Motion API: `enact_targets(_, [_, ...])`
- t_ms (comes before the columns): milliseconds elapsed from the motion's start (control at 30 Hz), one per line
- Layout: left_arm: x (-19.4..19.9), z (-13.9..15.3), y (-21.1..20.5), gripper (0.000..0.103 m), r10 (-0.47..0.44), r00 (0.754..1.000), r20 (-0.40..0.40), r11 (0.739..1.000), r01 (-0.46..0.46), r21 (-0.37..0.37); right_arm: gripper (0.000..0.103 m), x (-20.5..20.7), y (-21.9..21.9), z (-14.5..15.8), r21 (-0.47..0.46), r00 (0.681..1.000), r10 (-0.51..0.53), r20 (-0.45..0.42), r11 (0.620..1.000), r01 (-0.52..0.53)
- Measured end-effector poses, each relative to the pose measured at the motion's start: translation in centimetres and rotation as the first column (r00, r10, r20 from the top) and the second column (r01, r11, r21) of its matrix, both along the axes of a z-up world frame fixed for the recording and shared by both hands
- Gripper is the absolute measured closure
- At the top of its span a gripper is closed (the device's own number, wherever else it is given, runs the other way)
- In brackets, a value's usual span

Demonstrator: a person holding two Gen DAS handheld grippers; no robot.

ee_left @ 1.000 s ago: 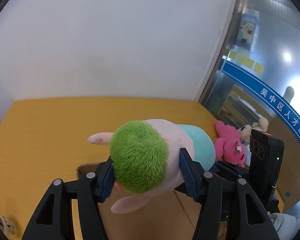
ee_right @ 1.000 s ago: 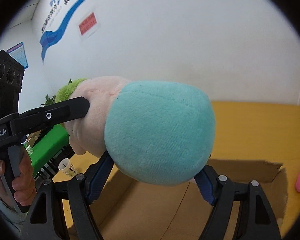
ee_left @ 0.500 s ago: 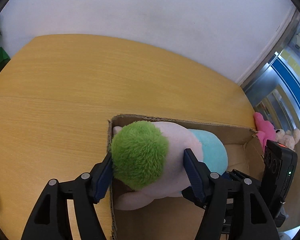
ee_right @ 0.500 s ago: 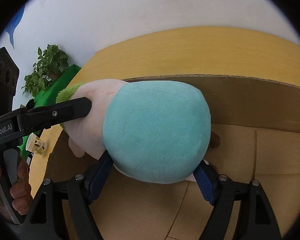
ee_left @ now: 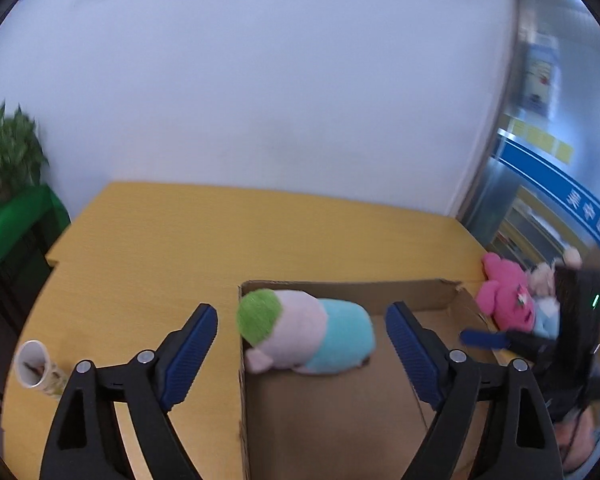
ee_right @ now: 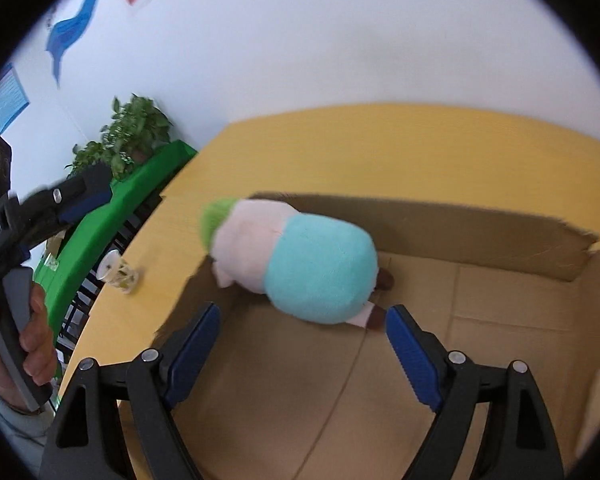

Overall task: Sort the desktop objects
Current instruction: 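Carry the plush toy into the cardboard box and open both grippers, then withdraw both grippers from the cardboard box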

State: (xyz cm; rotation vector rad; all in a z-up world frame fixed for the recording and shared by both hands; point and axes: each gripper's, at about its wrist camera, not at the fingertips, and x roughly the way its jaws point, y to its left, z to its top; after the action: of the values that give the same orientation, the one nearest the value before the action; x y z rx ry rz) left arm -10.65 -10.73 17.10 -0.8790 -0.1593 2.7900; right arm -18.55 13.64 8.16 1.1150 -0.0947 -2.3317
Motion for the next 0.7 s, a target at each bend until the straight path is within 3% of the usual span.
enact_targets(100, [6.1,1.0,2.5,0.000,0.013,0.995,-0.101,0.998,-0.019,-0.067,0.010,5.1,4.1,2.9,-0.015,0.996,-0.009,-0.085,1.000,0.008])
enact_targets(233, [13.9,1.2,5.0,0.000,0.042,0.977,-0.209,0.989,-0.070,-0.127,0.000,10.3,7.3,3.8,0.074,0.985,-0.040,-0.165,0.996,0.053])
enact_targets(400, [18.9,-0.4,9.3,0.000,0.068,0.981,-0.182,0.968,-0.109,-0.225,0.001,16.1,9.4,2.5,0.184,0.977,-0.090,-0.192,0.975,0.126])
enact_targets(600, [23.6,-2.1,9.2,0.000,0.078,0.980,-0.182,0.974,-0.113,-0.194,0.001,21.0,11.2,1.2,0.144,0.960,-0.149,-0.235,0.972,0.186])
enact_targets(667, [24.5,-2.3,9.1,0.002,0.060,0.982,-0.177,0.984,-0.088,-0.153,0.009,22.1,11.8,0.7,0.141,0.955,-0.180,-0.236,0.966,0.217])
enact_targets(700, [24.8,-2.3,9.1,0.018,0.047,0.982,-0.184,0.987,-0.073,-0.140,0.027,22.4,12.1,0.6,0.132,0.953,-0.187,-0.237,0.966,0.222])
